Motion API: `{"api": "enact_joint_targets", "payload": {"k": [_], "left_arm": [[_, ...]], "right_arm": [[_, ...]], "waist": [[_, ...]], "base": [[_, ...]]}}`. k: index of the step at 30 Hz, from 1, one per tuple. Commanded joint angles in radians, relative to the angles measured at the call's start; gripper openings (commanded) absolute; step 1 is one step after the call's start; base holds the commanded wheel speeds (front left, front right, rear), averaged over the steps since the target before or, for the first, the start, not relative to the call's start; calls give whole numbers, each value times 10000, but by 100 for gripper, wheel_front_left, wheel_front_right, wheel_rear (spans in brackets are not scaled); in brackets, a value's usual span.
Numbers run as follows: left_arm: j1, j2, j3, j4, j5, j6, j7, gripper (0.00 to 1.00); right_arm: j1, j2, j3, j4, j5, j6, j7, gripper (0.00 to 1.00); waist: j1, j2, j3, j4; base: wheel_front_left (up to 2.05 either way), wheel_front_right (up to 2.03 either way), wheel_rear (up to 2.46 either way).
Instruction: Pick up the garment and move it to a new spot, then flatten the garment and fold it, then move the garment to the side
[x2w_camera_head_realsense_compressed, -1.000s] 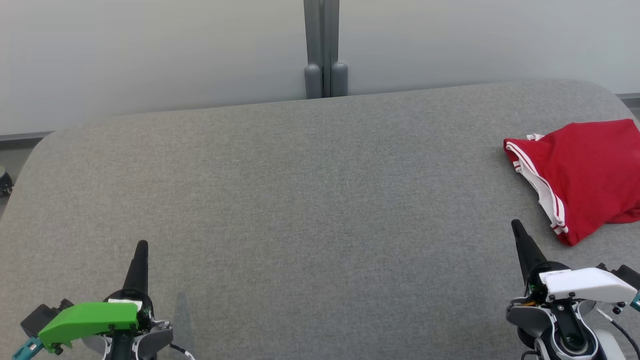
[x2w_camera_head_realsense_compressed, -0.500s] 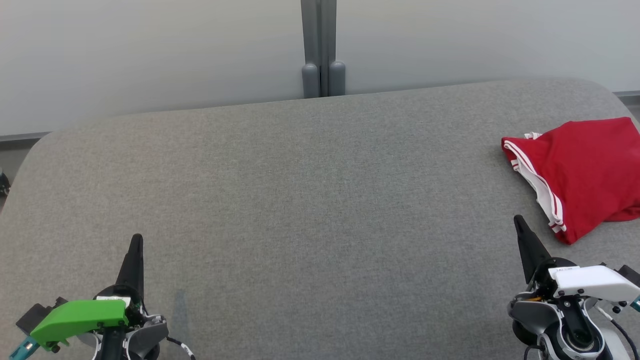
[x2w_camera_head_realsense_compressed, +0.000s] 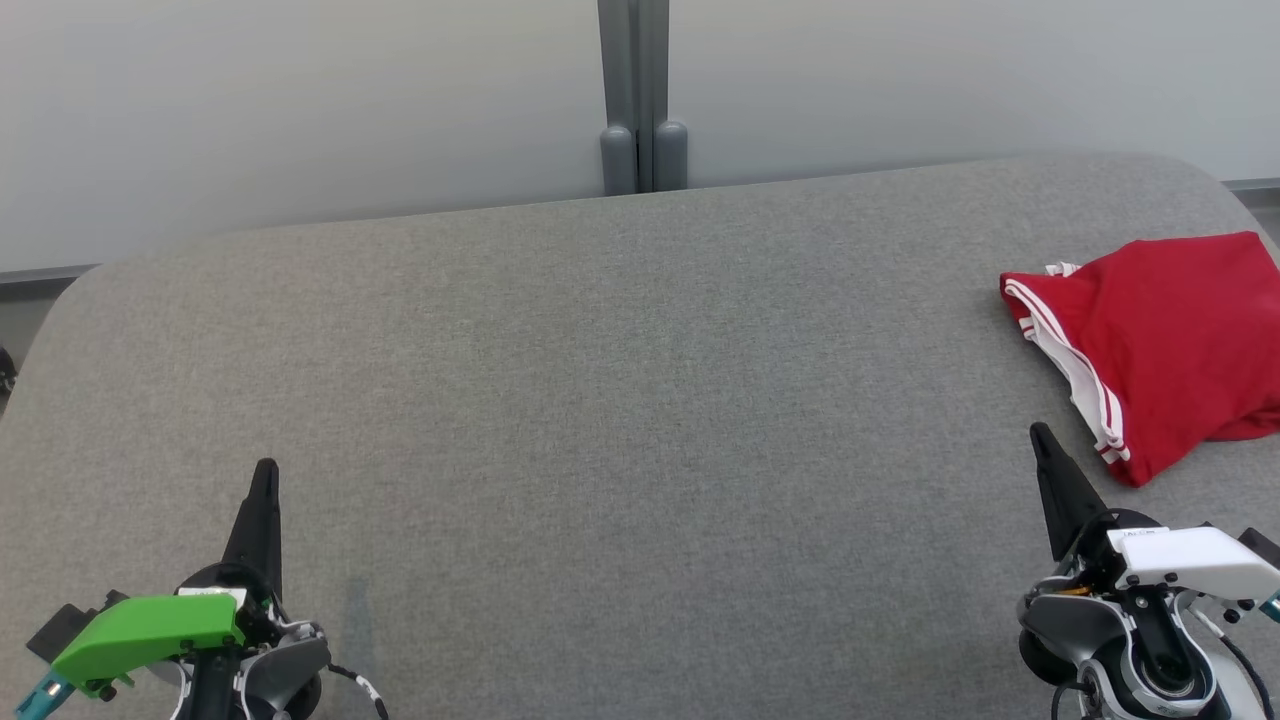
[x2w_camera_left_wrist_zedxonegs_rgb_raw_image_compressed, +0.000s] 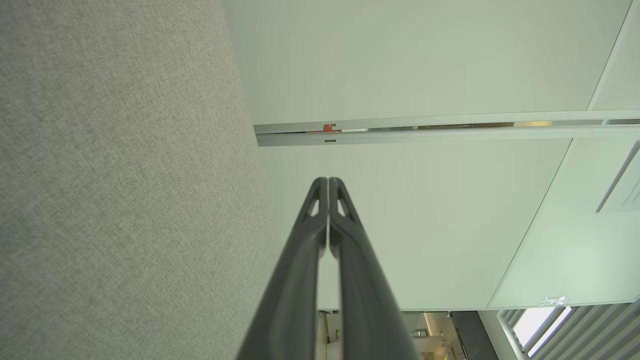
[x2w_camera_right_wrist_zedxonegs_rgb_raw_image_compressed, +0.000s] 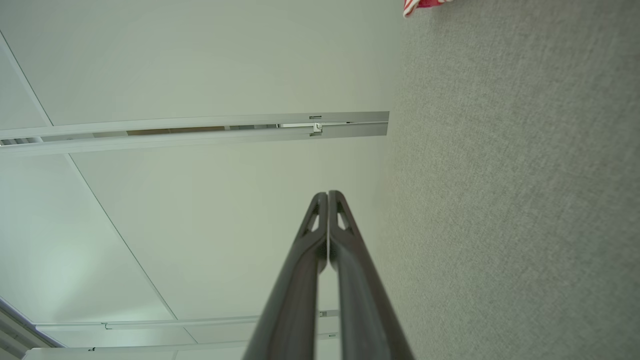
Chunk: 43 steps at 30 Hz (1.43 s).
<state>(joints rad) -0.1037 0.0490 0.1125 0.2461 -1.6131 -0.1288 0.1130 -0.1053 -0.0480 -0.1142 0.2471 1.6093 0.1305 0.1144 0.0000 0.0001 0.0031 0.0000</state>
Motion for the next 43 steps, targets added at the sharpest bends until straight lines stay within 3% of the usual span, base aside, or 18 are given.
{"api": "enact_joint_targets", "payload": {"k": [1, 43], "left_arm": [[-101, 56, 32, -19, -19, -59, 30, 0], [-103, 41, 45, -20, 0, -59, 46, 0]], "right_arm": [[-63, -41, -19, -50, 66, 4, 30, 0], [-61, -41, -17, -49, 69, 4, 28, 0]], "waist": [[0, -1, 0, 1], [0, -1, 0, 1]], "base": [[0, 0, 0], [0, 0, 0]]}}
